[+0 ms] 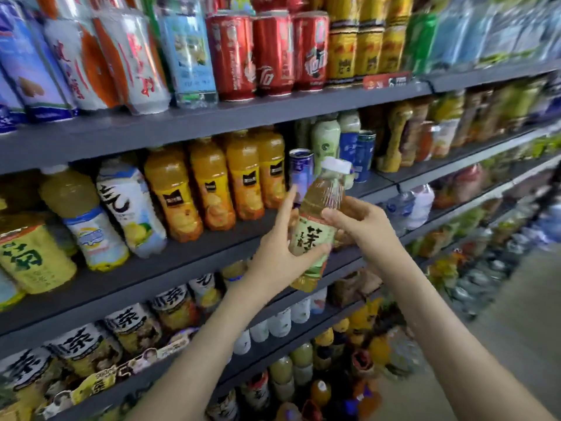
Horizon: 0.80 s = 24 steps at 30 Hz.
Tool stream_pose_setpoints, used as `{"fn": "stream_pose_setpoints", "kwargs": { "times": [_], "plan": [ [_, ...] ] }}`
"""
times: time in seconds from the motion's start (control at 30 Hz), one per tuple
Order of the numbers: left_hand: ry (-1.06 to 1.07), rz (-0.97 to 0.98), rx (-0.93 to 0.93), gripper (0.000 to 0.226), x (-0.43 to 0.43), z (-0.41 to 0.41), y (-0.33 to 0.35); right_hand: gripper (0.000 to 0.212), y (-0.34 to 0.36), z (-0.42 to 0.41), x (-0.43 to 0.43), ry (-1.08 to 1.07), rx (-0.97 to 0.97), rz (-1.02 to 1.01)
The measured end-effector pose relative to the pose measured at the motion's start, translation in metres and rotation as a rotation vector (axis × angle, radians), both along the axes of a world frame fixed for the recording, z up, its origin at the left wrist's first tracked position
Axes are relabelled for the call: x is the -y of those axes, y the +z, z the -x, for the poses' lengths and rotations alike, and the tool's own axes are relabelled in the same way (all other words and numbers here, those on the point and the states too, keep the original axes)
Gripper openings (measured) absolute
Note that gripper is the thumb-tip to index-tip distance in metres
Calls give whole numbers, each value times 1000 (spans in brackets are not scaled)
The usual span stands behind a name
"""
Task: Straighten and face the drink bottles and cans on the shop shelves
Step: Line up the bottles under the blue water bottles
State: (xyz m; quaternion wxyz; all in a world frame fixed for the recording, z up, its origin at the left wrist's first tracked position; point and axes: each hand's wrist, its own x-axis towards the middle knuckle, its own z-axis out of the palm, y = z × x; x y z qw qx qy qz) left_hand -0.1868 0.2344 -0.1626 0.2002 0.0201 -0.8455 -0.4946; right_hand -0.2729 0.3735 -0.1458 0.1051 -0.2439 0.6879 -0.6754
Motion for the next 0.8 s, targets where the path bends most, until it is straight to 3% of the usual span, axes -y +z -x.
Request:
{"fn": "stream_pose_setpoints", "kwargs": {
  "times": [0.1, 0.2, 0.33, 0.47, 0.57, 0.7, 0.8],
  "plan": [
    [-101, 37, 52, 96, -60, 38, -1, 22, 0, 30, -67, -60, 21, 38],
    [-97, -23, 20, 97, -131, 85, -9, 52, -6, 65, -133, -150, 20, 43],
    [-28, -42, 6, 96, -218, 150, -17, 57, -13, 106, -208, -307, -135, -145],
    [-16, 78, 52, 94, -284, 208, -23, 62, -24, 154, -262, -362, -197, -242],
    [-4, 211, 31, 100, -317, 255, -29, 81, -27, 200, -289, -435, -159, -232],
    [-83, 253, 71, 94, -350, 328, -30, 64, -37, 274, -329, -493, -99, -167],
    [-208, 220, 34, 92, -373, 393, -36, 77, -44, 338, -363, -545, -66, -110]
  ]
}}
